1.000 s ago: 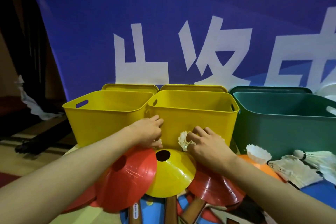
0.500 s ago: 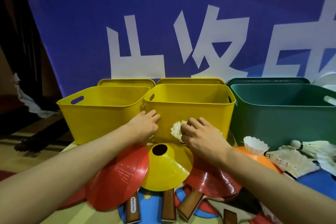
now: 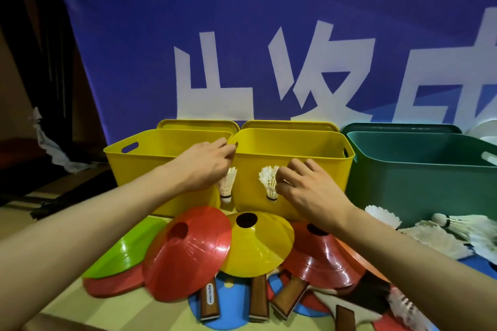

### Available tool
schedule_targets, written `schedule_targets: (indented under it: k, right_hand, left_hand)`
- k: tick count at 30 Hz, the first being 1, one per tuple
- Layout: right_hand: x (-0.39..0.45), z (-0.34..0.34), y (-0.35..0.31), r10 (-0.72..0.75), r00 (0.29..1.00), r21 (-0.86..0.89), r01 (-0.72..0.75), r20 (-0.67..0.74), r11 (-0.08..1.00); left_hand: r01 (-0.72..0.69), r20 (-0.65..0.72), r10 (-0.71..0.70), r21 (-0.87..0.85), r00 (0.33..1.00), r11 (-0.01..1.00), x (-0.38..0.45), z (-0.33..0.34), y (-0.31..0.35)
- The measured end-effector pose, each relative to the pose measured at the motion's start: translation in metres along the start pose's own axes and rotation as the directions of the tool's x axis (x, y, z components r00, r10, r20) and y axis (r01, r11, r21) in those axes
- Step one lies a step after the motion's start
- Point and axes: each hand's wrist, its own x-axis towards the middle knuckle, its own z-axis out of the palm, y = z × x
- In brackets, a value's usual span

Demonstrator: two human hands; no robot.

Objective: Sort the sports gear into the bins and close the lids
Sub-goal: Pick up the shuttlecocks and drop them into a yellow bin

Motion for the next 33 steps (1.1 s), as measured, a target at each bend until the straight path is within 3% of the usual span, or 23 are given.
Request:
schedule_targets:
  k: [7, 12, 15, 18, 23, 29, 33]
  right_hand:
    - [0.030, -0.019, -0.007, 0.041, 0.999, -0.007, -0.041, 0.001, 0.999]
    - [0.057, -0.030, -0.017, 0.041, 0.999, -0.025, -0.041, -0.018, 0.999]
    - [0.086, -0.035, -0.018, 0.063, 0.997, -0.033, -0.064, -0.033, 0.997]
    - [0.123, -0.039, -0.018, 0.057, 0.996, -0.036, -0.060, -0.072, 0.998]
    - [0.204, -0.043, -0.015, 0.121, 0.984, -0.028, -0.126, -0.127, 0.992]
    - [0.228, -0.008, -0.053, 0.171, 0.977, 0.073, -0.181, 0.128, 0.981]
    - [0.181, -0.015, -0.061, 0.158, 0.975, 0.110, -0.176, 0.156, 0.978]
  left_hand:
    - [0.151, -0.158, -0.146, 0.017, 0.976, 0.988, -0.019, -0.047, -0.069]
    - [0.314, -0.018, -0.314, 0.107, 0.949, 0.944, -0.036, -0.036, -0.106]
    - [0.409, 0.092, -0.406, -0.015, 0.909, 0.912, -0.048, -0.015, -0.103]
    - [0.404, 0.231, -0.369, -0.125, 0.900, 0.906, -0.065, -0.009, -0.089]
    - [0.274, 0.214, -0.241, -0.141, 0.947, 0.951, -0.120, -0.024, -0.068]
    - [0.200, 0.292, -0.143, -0.175, 0.946, 0.964, -0.161, -0.048, -0.053]
    - [0.198, 0.323, -0.125, -0.203, 0.938, 0.959, -0.162, -0.046, -0.045]
